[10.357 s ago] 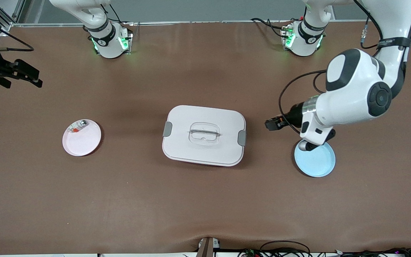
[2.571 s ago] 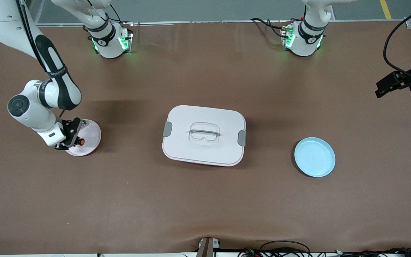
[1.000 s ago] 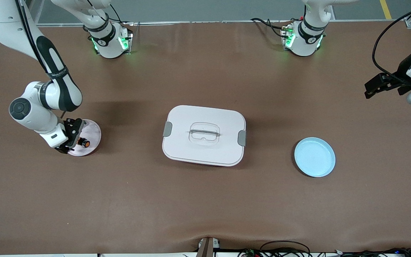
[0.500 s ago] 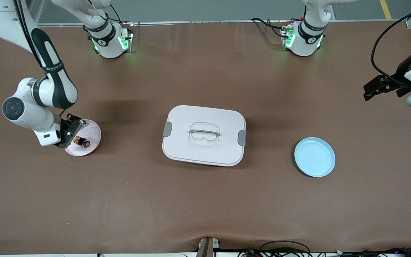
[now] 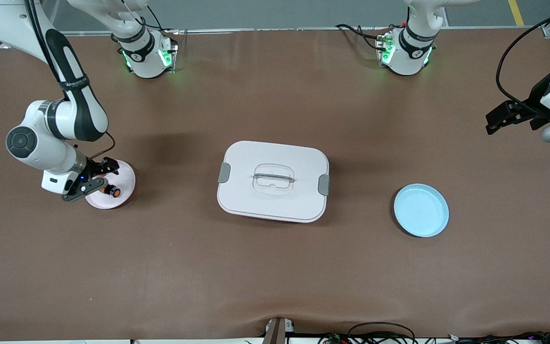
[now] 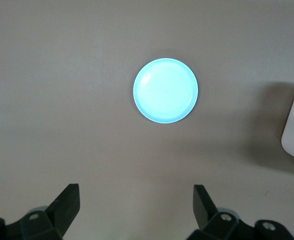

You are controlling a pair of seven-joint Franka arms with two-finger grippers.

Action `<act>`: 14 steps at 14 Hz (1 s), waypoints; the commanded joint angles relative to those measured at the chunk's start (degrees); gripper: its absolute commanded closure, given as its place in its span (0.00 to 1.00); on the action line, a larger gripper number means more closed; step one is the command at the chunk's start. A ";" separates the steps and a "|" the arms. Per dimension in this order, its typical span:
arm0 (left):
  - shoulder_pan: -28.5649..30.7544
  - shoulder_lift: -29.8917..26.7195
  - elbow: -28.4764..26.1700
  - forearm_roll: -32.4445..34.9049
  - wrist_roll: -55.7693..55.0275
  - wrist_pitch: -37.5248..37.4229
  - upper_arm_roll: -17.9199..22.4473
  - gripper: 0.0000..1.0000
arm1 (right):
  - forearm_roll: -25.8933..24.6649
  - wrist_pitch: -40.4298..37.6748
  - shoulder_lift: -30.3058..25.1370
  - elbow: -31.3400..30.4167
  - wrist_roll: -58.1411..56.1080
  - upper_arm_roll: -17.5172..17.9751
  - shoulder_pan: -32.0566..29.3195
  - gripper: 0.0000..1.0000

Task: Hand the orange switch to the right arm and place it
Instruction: 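Lower the switch onto the white plate and open the right gripper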

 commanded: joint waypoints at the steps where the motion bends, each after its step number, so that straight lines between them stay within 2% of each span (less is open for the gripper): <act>1: -0.11 -0.45 -0.16 -0.68 4.40 0.18 -0.23 0.00 | -0.15 -3.12 -2.54 -0.59 14.27 -0.10 0.16 0.00; 3: -0.11 -0.45 -0.08 -0.68 4.50 -0.17 -0.58 0.00 | -0.15 -4.88 -2.45 0.37 19.40 -0.10 0.42 0.00; 11: -0.02 -0.45 0.10 -0.77 4.59 -0.35 -1.55 0.00 | -0.15 -11.91 -2.36 8.71 19.60 -0.01 0.95 0.00; 14: -0.02 -0.45 0.28 -0.77 4.59 -0.26 -1.55 0.00 | -0.06 -14.38 -5.69 10.31 19.77 0.08 1.12 0.00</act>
